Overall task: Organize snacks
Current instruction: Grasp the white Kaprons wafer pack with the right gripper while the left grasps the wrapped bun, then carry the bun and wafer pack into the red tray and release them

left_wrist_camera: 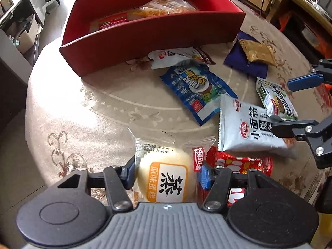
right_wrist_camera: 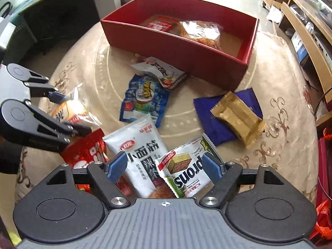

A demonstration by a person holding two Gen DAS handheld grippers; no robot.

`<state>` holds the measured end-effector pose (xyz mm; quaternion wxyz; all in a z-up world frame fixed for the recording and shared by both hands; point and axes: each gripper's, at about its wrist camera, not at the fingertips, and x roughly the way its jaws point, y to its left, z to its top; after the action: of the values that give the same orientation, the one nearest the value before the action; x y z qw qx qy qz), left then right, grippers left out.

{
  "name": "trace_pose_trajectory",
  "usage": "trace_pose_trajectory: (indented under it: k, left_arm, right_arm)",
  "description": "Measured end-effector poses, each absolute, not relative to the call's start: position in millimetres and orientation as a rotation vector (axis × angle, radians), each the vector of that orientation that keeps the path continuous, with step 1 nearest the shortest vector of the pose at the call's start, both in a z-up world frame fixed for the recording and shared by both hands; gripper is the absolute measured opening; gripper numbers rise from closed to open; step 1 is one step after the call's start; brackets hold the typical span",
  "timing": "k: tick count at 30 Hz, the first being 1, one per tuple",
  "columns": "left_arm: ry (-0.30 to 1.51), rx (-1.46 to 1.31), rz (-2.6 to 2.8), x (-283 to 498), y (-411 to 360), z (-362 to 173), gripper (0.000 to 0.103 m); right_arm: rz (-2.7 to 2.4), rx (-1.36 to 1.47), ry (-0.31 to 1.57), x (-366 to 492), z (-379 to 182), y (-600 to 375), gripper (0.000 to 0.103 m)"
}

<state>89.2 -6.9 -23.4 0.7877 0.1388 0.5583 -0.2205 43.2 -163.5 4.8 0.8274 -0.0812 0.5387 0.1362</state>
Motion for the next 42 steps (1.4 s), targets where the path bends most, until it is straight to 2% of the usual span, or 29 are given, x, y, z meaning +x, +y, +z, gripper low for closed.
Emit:
trace_pose_trajectory:
  k: [6,12,16,19,21,29,33,42]
  left_arm:
    - [1.239,0.256,-0.472,96.8,-1.6,-27.2,0.053]
    - [1.24,0.216,-0.465,99.8,-1.3,-23.5,0.053]
    - [1.241,0.22,-0.467,98.7,-3.0,-24.0,0.053]
    - [1.238,0.23,-0.457,98.2,-4.7,-26.0,0.053]
    - [1.243,0.233,-0.451,99.4,-4.3,-28.0,0.054]
    - [1.236,0.302,-0.443,97.1,-11.0,-36.0,0.059]
    - [1.223,0.325,-0.428,91.4,-16.8,-34.3,0.053]
    - [1.184,0.23,-0.39,96.5,-5.3,-13.2,0.052]
  right_arm:
    - [0.197,-0.036,1.194,58.0,-5.8,-191.4,0.089]
    - [-0.046,0.359,1.168,53.8,-4.5,-233.0,0.089]
    - [-0.099,0.496,1.168,50.1,-22.7,-233.9,0.086]
    - [-0.104,0.418,1.197,57.5,-29.9,-219.1,0.075]
    - [-0.096,0.357,1.194,61.0,-28.3,-213.4,0.072]
    - [-0.052,0.303,1.207,67.1,-29.2,-213.7,0.072]
    - [-0.051,0.27,1.202,68.9,-28.1,-213.3,0.069]
    - [-0.002,0.228,1.13,59.6,-6.9,-205.9,0.067]
